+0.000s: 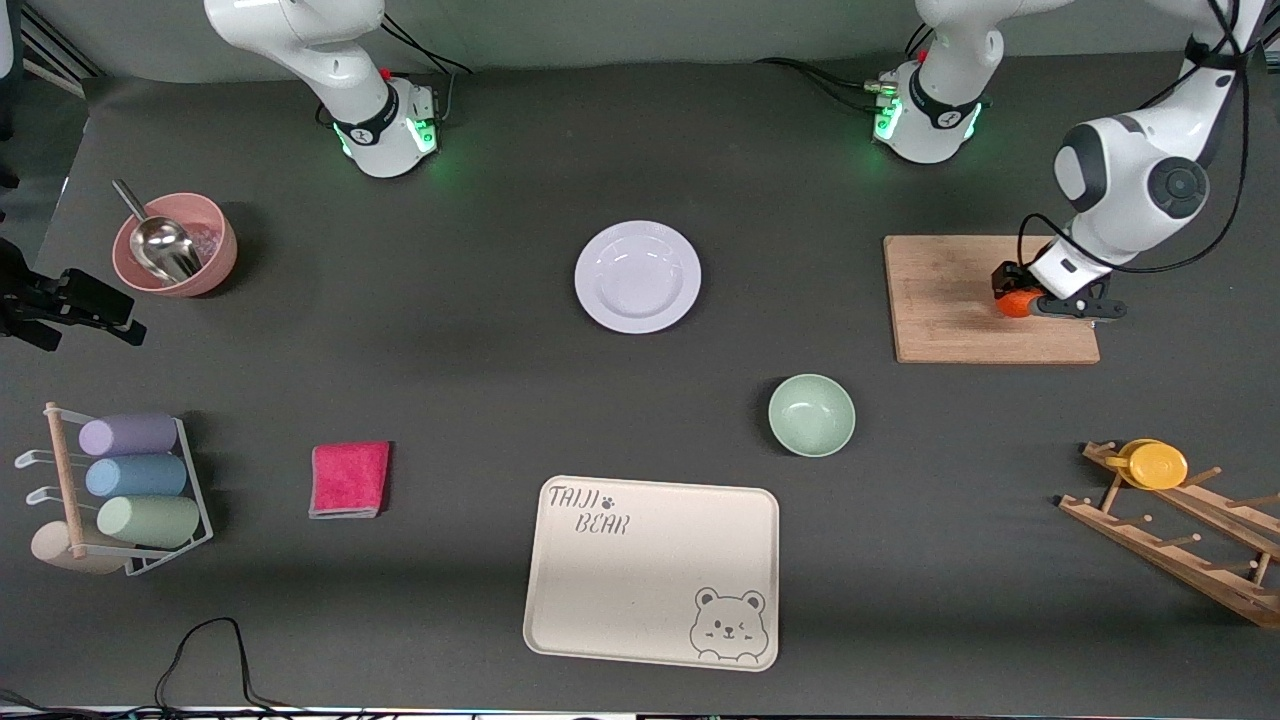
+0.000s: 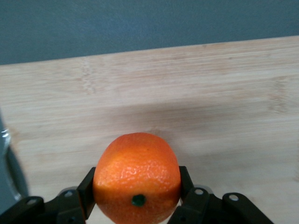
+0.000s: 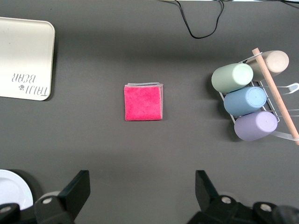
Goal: Place orange and plate with both arms
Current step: 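Lift the orange with the left gripper and carry it over the plate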
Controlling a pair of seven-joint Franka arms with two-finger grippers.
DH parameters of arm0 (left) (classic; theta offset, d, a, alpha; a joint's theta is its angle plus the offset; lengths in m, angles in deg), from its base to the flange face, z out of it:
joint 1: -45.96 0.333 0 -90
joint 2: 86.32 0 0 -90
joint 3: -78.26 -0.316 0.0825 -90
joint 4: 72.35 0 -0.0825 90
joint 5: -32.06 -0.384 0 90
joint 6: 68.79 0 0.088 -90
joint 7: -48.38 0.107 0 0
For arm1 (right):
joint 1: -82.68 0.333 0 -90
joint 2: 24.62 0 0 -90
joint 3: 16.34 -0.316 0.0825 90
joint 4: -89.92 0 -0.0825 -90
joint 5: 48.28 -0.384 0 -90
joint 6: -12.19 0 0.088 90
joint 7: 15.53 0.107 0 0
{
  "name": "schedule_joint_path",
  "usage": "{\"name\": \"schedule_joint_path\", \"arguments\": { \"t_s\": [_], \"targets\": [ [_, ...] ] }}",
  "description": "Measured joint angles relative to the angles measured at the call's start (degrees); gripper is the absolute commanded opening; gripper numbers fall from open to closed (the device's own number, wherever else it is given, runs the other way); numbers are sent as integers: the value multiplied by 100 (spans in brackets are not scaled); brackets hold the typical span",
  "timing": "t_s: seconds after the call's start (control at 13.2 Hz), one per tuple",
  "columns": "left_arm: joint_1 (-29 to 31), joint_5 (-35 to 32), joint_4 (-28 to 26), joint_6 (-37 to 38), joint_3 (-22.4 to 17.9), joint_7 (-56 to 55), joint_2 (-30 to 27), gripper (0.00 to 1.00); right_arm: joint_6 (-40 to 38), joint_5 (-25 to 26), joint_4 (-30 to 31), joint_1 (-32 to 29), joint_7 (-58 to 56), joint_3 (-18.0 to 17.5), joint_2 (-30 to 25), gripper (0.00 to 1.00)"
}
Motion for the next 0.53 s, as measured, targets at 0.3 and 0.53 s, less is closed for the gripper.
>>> {"name": "schedule_joint_path", "arguments": {
  "t_s": [0.3,0.53],
  "targets": [
    [-15,3,1622,2943,67,-2,-1106,52,-3,3,5,0,0,0,46,100],
    [-54,163,2134,3624,411,-270,-1523,51,-3,35,5,0,0,6,53,100]
  ]
}}
